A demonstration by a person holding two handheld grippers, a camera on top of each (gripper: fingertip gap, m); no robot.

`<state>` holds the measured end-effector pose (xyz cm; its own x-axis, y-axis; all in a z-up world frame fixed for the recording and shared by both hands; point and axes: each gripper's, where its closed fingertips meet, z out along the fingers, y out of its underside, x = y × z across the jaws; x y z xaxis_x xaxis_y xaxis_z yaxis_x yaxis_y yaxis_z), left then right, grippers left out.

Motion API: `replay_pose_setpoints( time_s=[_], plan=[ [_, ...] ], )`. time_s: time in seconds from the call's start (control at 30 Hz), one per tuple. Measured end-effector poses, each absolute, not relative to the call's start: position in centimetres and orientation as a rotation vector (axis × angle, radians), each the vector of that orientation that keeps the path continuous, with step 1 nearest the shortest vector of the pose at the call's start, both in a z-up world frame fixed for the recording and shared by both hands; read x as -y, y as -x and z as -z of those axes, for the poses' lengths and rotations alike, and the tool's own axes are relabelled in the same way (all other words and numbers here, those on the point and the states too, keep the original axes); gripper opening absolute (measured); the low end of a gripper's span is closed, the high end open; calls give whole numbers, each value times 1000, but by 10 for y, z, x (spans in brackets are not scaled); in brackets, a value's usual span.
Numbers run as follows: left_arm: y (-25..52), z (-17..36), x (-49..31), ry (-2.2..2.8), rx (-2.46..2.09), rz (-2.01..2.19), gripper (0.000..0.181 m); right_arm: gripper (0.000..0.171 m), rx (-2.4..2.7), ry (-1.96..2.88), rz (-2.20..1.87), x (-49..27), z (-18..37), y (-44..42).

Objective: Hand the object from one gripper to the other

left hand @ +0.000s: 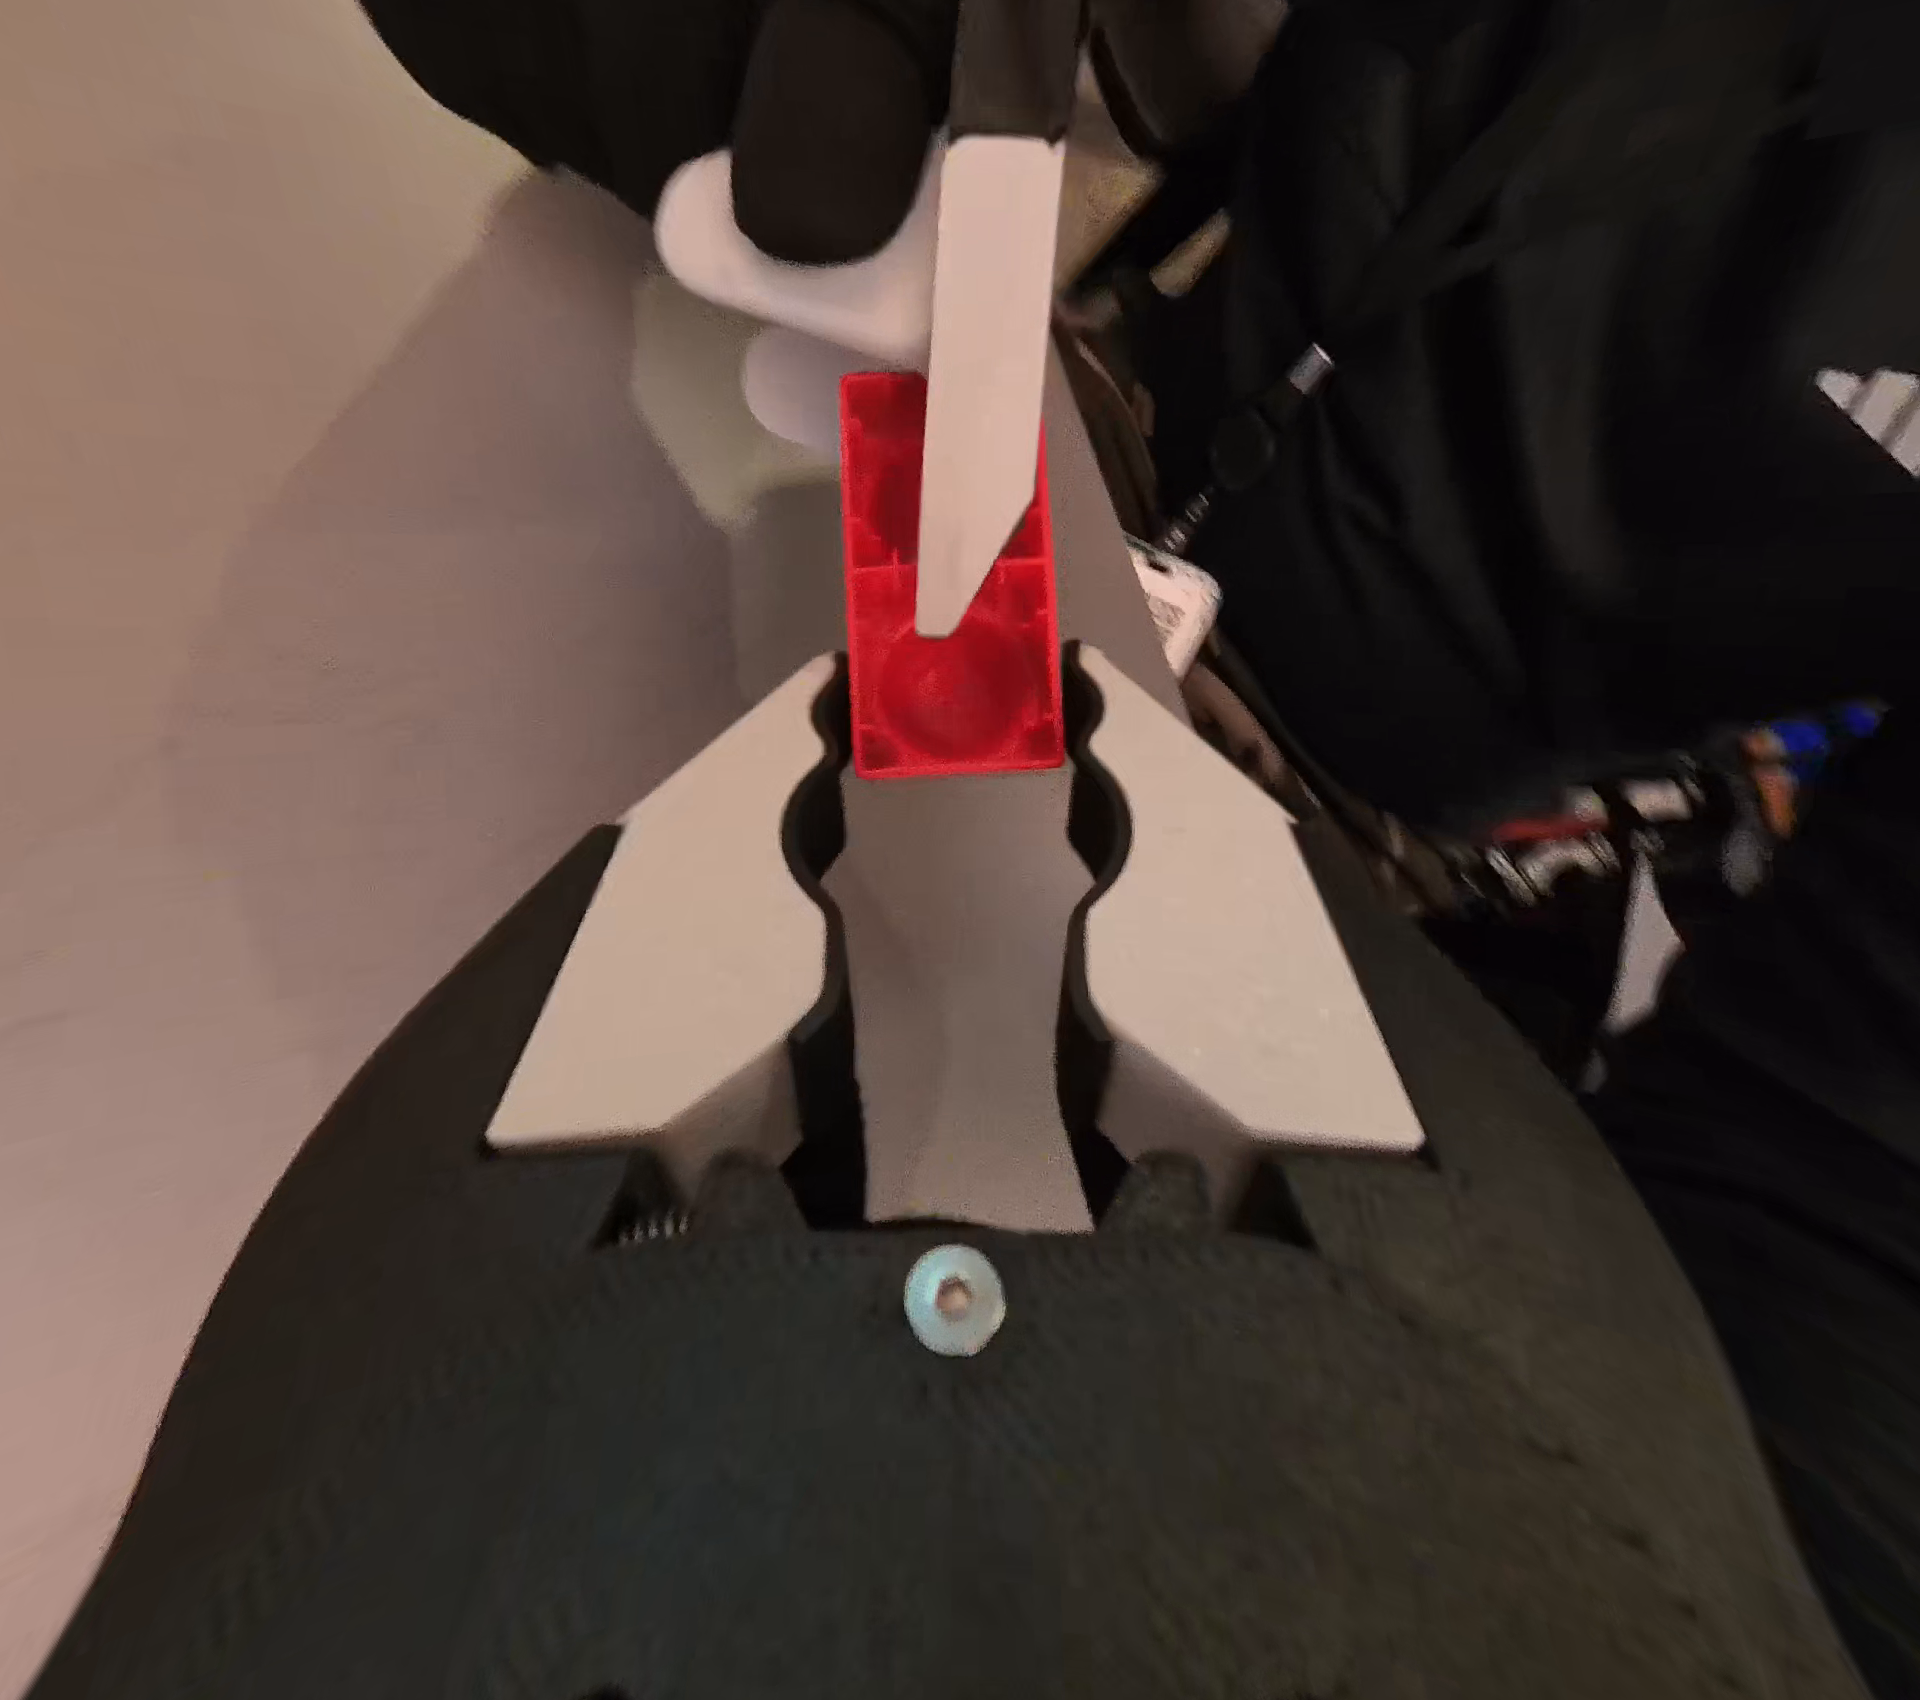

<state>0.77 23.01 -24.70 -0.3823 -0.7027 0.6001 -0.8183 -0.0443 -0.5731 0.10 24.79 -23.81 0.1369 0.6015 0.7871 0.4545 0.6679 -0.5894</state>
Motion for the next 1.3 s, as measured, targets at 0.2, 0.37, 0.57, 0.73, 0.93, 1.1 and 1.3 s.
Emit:
replay_pose_setpoints(
  time_s=[0.2,0.37,0.57,0.73,0.93,1.1,1.3],
  plan=[
    [-30,231,-268,-2088,2250,-1581,71,42,1149,1133,-380,-287,215,-25],
    [-43,210,-301,-2551,2274,-1754,74,42,920,1224,-443,-314,206,-48],
    [-58,200,-330,-3148,1950,-1797,77,42,909,1231,-129,-331,206,-65],
    [-83,206,-330,-3351,2004,-1533,85,42,933,1236,11,-336,209,-69],
    [-99,220,-335,-3455,2054,-1173,82,42,1000,1188,184,-335,209,-68],
    [-102,219,-335,-3479,2075,-1143,74,42,1018,1177,236,-337,209,-69],
    [-87,218,-337,-3325,2311,-984,74,62,1034,1158,56,-328,206,-60]
  ],
)
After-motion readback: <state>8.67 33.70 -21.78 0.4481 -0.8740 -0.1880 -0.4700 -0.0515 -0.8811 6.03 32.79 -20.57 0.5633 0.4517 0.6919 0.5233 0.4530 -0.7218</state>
